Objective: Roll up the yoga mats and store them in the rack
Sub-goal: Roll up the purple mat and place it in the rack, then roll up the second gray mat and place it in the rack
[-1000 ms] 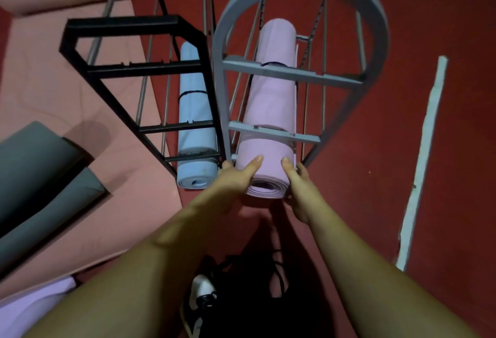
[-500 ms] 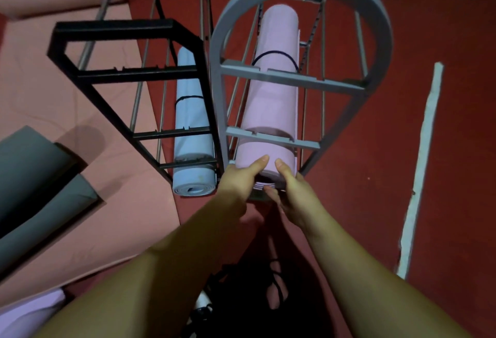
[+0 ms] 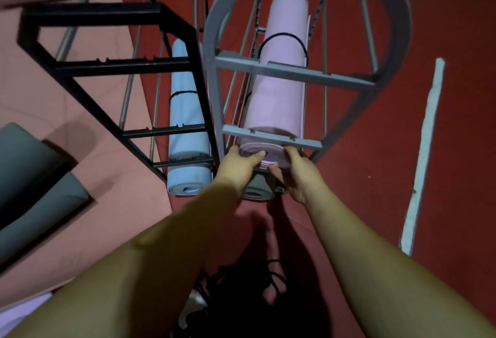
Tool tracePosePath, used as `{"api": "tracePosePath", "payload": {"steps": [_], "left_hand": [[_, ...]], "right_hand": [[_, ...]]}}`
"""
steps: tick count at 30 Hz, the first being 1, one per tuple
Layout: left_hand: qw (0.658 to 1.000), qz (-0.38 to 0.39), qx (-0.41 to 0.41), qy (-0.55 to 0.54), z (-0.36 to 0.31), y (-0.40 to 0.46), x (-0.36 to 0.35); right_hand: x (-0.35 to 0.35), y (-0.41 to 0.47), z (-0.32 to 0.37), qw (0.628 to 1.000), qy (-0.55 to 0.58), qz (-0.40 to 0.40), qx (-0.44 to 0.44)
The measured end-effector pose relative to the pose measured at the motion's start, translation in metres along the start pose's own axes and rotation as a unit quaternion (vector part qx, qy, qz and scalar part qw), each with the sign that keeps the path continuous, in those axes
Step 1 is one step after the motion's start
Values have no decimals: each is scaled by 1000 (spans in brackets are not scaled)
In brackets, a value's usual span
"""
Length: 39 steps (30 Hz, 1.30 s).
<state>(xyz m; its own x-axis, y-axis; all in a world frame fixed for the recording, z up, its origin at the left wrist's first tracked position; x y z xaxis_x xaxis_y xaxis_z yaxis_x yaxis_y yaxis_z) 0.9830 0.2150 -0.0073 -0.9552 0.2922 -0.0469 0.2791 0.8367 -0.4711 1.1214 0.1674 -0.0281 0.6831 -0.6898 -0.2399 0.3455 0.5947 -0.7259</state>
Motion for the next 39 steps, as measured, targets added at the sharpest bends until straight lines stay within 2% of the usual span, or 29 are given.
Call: {"api": "tracePosePath", "payload": {"steps": [4, 9, 12, 16, 19, 21, 22, 25, 27, 29, 30, 32, 34, 36, 38, 39], "left_hand": [[1000, 11, 11, 21, 8, -1, 7], [997, 58, 38, 26, -5, -18, 13], [994, 64, 68, 48, -13, -34, 19], [994, 51, 51, 76, -33, -66, 35], [994, 28, 59, 82, -44, -93, 65], [993, 27, 69, 94, -46, -116, 91], [992, 20, 73, 105, -45, -134, 111], [987, 18, 69, 147, -43, -186, 170], [978, 33, 68, 194, -41, -223, 212], [959, 41, 81, 269, -33, -264, 265], [949, 32, 90, 301, -28, -287, 298], [936, 6, 101, 337, -18, -322, 352], [931, -32, 110, 347, -4, -356, 402], [927, -71, 126, 346, 21, -390, 457], [920, -99, 153, 348, 53, -416, 504], [915, -109, 163, 352, 69, -423, 523]], "right_hand": [[-4, -1, -6, 998, -68, -9, -11], [-4, -13, -9, 998, -61, -8, -17], [-4, -28, -13, 998, -54, 5, -12], [1, -54, -17, 998, -53, 5, -15], [4, -90, -30, 990, -122, -36, -61], [-9, -122, -38, 970, -231, -34, -69], [-23, -144, -43, 950, -307, -8, -62], [-87, -200, -49, 853, -507, 124, -6], [-133, -234, -56, 753, -628, 187, 66], [-180, -272, -74, 633, -726, 232, 139], [-205, -290, -91, 577, -759, 258, 160], [-239, -316, -123, 493, -799, 300, 171], [-266, -333, -161, 409, -835, 324, 175], [-297, -345, -209, 303, -872, 329, 197], [-322, -349, -253, 229, -893, 324, 211], [-332, -347, -272, 206, -900, 322, 211]]}}
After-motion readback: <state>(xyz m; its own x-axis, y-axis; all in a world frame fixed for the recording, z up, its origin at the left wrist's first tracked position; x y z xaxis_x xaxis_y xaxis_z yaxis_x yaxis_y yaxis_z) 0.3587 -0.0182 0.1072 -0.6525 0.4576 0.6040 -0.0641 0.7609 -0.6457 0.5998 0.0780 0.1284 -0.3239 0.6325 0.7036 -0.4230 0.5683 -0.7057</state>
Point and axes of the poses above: each hand's wrist, its own y-axis towards the middle knuckle, its own x-axis out of the back of the hand, z = x × y, the point moved 2 cm from there along y, towards the middle knuckle, and after that the axes turned 6 degrees about -x, right-handed, at the moved point
